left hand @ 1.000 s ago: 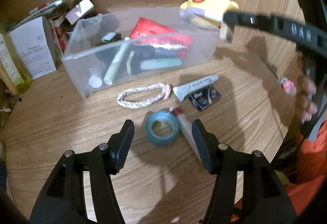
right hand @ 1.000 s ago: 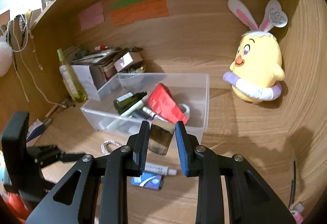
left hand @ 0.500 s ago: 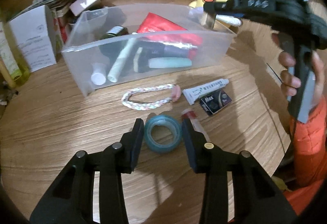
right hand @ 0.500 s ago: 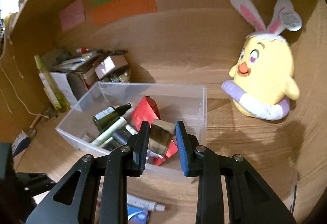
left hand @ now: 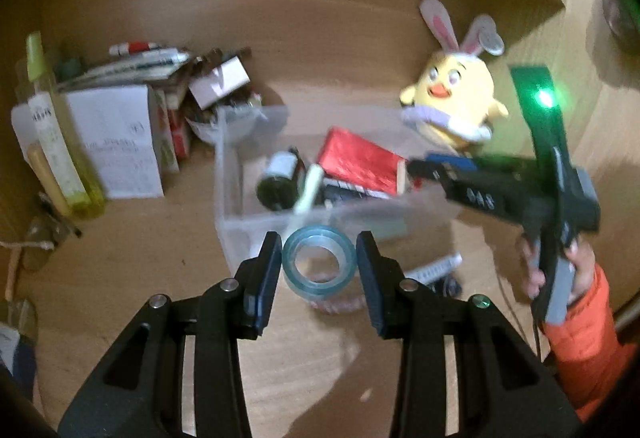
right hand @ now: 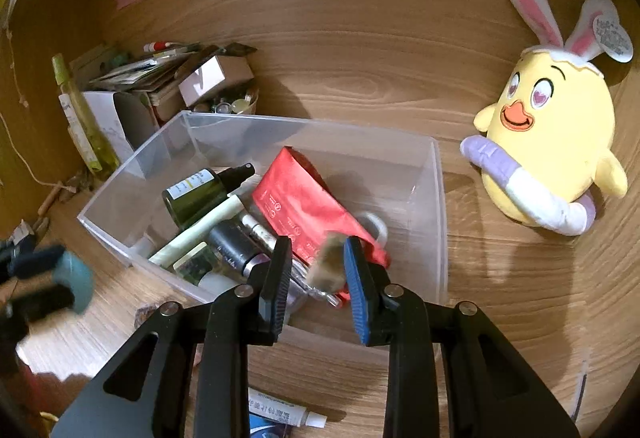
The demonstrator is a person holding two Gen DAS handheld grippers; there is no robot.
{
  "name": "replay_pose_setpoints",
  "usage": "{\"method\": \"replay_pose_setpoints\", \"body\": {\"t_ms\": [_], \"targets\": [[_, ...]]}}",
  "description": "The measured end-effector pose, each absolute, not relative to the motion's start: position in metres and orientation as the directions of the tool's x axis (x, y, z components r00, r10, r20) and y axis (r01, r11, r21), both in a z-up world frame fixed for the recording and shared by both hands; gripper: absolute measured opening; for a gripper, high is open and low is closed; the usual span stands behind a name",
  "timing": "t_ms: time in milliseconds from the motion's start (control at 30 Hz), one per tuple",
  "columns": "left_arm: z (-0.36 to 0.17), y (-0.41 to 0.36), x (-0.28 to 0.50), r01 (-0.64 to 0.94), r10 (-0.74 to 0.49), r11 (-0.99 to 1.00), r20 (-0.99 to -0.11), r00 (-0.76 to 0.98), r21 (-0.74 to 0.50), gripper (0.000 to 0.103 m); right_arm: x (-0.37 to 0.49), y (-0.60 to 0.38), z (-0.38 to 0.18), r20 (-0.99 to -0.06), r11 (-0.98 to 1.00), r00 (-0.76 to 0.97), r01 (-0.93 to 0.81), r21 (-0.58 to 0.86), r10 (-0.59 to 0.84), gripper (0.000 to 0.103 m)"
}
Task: Organize objects
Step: 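Carry the brown block into the box while the left gripper grasps the blue tape roll, then grasp the red-capped tube with the left gripper while the right grasps the blue Max box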
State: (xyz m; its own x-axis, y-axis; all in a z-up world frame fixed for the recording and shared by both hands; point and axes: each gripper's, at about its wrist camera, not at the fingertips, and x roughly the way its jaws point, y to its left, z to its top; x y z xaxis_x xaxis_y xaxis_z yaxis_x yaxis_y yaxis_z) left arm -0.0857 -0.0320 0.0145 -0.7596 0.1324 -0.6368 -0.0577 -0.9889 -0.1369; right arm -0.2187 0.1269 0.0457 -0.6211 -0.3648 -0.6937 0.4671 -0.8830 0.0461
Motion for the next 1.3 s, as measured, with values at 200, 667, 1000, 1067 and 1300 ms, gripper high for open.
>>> {"method": "replay_pose_setpoints", "body": {"t_ms": [200, 667, 1000, 1067, 1300], "targets": [[0.03, -0.044, -0.108, -0.02, 0.088, -0.993, -0.615, -0.784, -0.117, 0.038, -0.203, 0.138, 0.056, -0.667, -0.877, -0.625, 0.473, 0.087, -0.404, 0.045], [0.0, -0.054, -0.149, 0.007, 0.104, -0.988, -0.707, -0.7, -0.152, 0.038, -0.143, 0.151, 0.039, -0.703, -0.86, -0.581, 0.504, 0.085, -0.41, 0.068], [0.004, -0.037, -0.106, -0.041, 0.115, -0.991, -0.683, -0.722, -0.124, 0.062, -0.128, 0.139, -0.002, -0.787, -0.842, -0.46, 0.522, 0.135, -0.411, 0.068], [0.0, -0.032, -0.096, -0.05, 0.111, -0.993, -0.687, -0.718, -0.109, 0.068, -0.126, 0.135, -0.006, -0.795, -0.84, -0.448, 0.526, 0.136, -0.409, 0.068], [-0.019, -0.019, -0.068, -0.092, 0.157, -0.987, -0.718, -0.678, -0.129, 0.069, -0.114, 0.122, -0.009, -0.795, -0.841, -0.492, 0.539, 0.043, -0.356, 0.058]]}}
